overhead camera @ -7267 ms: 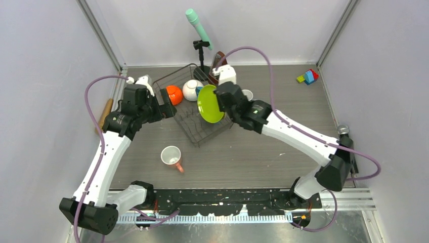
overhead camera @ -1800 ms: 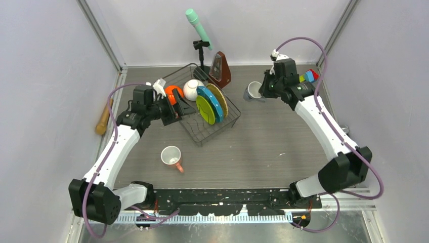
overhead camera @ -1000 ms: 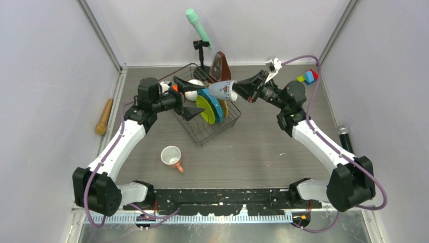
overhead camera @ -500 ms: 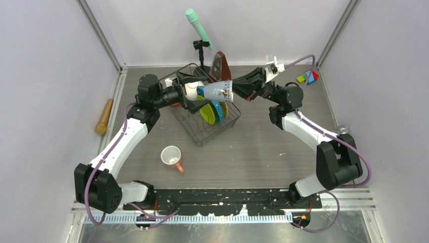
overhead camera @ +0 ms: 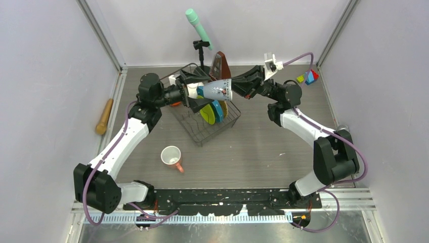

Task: Load the mixed dishes into the dish rack

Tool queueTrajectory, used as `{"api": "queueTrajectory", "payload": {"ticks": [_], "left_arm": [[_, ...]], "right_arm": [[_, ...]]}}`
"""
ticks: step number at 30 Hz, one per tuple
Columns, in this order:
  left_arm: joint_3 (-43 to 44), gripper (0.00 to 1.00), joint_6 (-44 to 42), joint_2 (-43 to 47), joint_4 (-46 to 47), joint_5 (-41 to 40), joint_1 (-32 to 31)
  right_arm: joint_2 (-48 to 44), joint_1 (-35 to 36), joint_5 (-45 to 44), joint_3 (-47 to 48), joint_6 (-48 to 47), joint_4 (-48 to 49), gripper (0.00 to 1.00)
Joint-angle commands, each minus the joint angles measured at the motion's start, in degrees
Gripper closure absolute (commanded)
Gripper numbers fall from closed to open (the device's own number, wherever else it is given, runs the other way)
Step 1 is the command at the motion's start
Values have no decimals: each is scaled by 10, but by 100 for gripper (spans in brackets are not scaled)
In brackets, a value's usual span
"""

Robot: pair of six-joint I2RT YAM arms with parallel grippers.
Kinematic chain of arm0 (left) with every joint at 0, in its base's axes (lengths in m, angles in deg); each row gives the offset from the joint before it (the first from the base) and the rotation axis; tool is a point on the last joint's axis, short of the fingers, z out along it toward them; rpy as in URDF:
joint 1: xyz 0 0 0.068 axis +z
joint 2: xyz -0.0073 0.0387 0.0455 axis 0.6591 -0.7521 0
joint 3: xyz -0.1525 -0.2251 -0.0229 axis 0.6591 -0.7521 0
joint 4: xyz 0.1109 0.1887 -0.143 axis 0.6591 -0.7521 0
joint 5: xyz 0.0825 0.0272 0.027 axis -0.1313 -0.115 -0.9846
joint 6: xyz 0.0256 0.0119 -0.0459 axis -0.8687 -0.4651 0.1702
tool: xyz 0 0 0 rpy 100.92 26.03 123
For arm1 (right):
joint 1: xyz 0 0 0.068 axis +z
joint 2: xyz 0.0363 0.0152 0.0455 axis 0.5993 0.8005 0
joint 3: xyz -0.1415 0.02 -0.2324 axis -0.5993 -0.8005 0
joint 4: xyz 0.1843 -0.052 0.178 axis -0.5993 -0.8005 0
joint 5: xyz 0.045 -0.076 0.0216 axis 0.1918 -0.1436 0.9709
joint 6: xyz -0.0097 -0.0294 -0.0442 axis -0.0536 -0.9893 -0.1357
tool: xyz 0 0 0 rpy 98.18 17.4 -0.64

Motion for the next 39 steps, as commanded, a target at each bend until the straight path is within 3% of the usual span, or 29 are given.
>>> {"api": "queueTrajectory", "payload": {"ticks": [1,16,18,21,24,25,26,27,28,33,39], "left_arm": [[23,24,5,21,19,23,-2],[20,27,-11,16,2,25,-20],[21,32,-12,16,1,24,-22],[21,47,-14,16,1,24,-24],[18,71,-14,18,-1,23,-24],[16,81,-15,20,-1,19,-24],[15,93,-16,21,0,16,-24],[15,100,-20,23,-1,14,-24],[16,100,-24,24,-5,12,-24],[53,100,-118,35,-118,-4,-14],[191,100,-380,20,-430,-96,-8]], "right_arm": [[2,2,-8,30,-2,39,100],[28,16,1,57,10,47,100],[29,17,1,59,11,48,100],[30,18,1,60,13,49,100],[30,18,2,58,14,52,100],[29,19,2,58,15,53,93],[28,19,2,56,14,52,71],[25,18,1,53,12,51,60],[23,18,-3,46,2,46,47],[-10,6,-26,12,-48,-3,32],[-74,-28,-80,-57,-143,-108,29]]}}
